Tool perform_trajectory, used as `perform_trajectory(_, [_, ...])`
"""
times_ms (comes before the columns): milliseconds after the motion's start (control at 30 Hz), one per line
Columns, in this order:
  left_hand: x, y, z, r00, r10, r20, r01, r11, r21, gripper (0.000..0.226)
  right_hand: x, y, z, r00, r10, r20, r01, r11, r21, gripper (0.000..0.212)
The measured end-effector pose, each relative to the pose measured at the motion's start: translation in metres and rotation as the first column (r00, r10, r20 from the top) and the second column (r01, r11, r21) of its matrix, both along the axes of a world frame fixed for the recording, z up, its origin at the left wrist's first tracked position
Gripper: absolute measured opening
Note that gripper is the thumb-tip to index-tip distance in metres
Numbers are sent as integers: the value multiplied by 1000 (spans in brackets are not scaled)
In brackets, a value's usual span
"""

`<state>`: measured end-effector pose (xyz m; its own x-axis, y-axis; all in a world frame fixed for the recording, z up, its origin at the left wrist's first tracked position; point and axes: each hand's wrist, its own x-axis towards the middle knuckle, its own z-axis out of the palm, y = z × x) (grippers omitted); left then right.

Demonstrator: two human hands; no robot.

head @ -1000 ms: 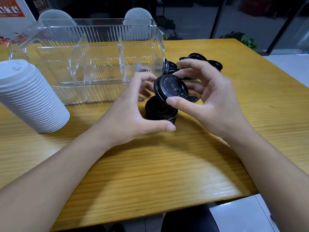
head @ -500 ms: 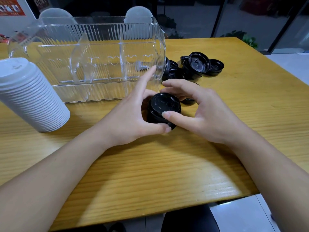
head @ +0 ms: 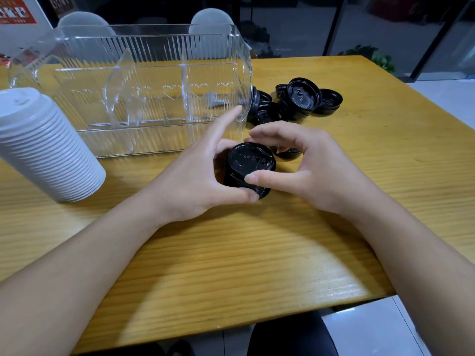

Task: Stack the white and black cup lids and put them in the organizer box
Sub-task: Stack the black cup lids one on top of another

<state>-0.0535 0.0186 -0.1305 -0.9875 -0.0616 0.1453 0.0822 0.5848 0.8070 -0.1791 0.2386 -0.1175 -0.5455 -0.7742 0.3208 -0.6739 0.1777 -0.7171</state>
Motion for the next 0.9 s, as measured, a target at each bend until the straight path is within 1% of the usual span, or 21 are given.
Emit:
perform_trajectory(100, [-1, 0, 0, 1000, -6, -6, 6, 1000, -13, 128, 1, 0, -2, 1000, 2, -22, -2, 1000, 3, 67])
perform_trajectory(167, [-1, 0, -1, 1000, -28, -2, 28, 1000, -10, 127, 1, 0, -2, 999, 2, -34, -1, 1000, 10, 71])
perform_trajectory(233, [0, 0, -1, 999, -49, -4, 49, 999, -6, 127, -1, 2, -1, 999, -20, -38, 20, 1000, 10, 69])
perform_trajectory(300, [0, 0, -2, 999, -53, -9, 53, 999, 7, 123, -4, 4, 1, 996, -78, -36, 78, 997, -26, 53])
perform_trajectory(367, [-1, 0, -3, 999, -33, -31, 33, 999, 0, 114, -11, 6, 1, 980, -182, -79, 177, 982, -65, 35])
perform_trajectory(433, [-1, -2, -3, 998, -2, -55, 1, 1000, -11, 100, -21, 6, -4, 944, -283, -169, 281, 959, -37, 27])
perform_trajectory(500, [0, -2, -1, 997, 6, -74, -10, 999, -45, 82, -29, 6, -12, 912, -322, -254, 345, 937, 49, 26])
perform_trajectory(567, [0, -1, 0, 997, 1, -78, -8, 996, -84, 71, -33, 6, -17, 895, -320, -311, 374, 918, 133, 28])
perform_trajectory(667, [0, -1, 0, 998, 0, -69, -7, 995, -97, 66, -34, 5, -19, 876, -307, -372, 402, 891, 210, 30])
perform_trajectory(767, [0, -1, 0, 998, 6, -66, -12, 995, -96, 64, -33, 4, -19, 865, -291, -409, 406, 885, 228, 27])
perform_trajectory(900, [0, 0, 2, 998, 9, -64, -14, 996, -90, 68, -31, 3, -18, 861, -265, -435, 384, 898, 213, 15])
